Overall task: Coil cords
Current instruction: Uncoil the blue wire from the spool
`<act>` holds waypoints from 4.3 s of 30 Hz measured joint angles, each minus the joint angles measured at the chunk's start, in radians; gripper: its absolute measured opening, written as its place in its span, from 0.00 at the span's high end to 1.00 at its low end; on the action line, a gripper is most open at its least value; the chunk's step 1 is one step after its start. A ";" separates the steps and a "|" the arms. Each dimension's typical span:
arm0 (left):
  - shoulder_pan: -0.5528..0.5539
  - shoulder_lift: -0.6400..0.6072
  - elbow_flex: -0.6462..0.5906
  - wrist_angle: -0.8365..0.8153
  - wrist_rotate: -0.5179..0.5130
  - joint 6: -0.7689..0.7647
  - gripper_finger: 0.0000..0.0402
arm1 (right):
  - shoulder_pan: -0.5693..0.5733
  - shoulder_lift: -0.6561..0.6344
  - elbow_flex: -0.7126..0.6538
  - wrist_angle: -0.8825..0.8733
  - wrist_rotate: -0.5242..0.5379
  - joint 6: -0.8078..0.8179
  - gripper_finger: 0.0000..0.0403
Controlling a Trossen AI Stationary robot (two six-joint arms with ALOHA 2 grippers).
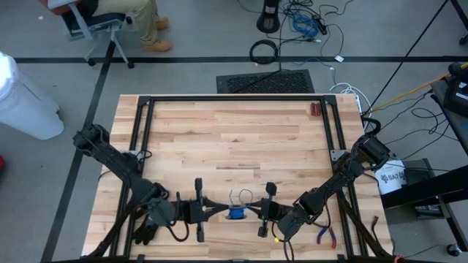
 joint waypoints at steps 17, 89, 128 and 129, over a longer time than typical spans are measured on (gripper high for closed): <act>-0.022 0.000 0.000 -0.034 0.022 -0.001 1.00 | 0.014 -0.052 0.000 -0.126 -0.032 0.076 1.00; -0.021 -0.098 0.000 -0.296 0.034 -0.184 1.00 | -0.006 -0.008 0.000 0.436 -0.054 -0.395 0.67; -0.021 -0.097 0.000 -0.296 0.053 -0.183 1.00 | -0.066 -0.008 0.000 0.435 -0.162 -0.368 0.92; -0.021 -0.098 0.000 -0.296 0.053 -0.183 1.00 | -0.066 -0.008 0.000 0.435 -0.162 -0.368 0.95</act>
